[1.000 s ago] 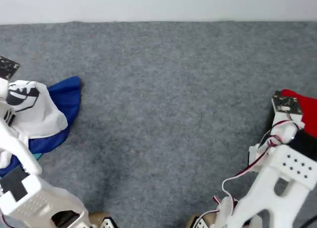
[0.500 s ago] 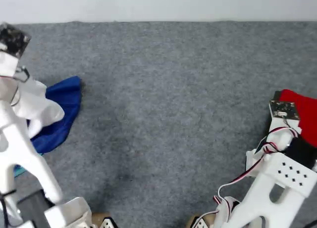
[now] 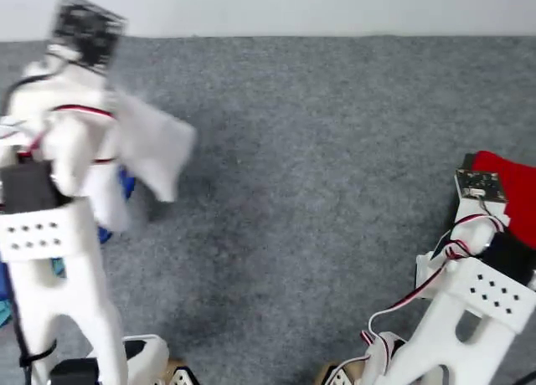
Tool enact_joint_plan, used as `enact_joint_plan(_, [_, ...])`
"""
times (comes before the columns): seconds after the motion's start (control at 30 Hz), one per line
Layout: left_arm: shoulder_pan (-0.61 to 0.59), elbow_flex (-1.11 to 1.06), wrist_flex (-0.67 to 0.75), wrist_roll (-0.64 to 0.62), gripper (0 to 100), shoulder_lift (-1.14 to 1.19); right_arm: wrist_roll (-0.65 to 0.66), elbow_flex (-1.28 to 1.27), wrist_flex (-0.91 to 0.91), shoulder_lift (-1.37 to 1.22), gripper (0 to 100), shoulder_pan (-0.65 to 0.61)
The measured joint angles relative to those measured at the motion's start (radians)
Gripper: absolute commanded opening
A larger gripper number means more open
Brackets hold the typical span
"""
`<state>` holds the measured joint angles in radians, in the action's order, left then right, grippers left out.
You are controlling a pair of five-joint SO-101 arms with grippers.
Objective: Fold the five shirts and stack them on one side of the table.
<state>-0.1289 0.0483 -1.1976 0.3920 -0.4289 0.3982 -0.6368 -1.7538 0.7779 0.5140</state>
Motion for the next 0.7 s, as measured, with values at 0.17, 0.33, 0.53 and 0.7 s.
enact_joint_plan(0.17, [0.261,0.0,0.0,-0.055,1,-0.032,0.0,0.0,0.0,0.0,0.9,0.0])
enact_joint_plan(0.33, [0.4,-0.005,-0.057,-0.066,1,-0.035,0.0,0.0,0.0,0.0,0.9,0.0])
enact_joint_plan(0.53, [0.316,-0.133,-0.155,-0.066,2,0.0,0.0,0.0,0.0,0.0,0.9,0.0])
enact_joint_plan(0.7, [0.144,-0.336,-0.16,0.017,16,0.106,0.0,0.0,0.0,0.0,0.9,0.0])
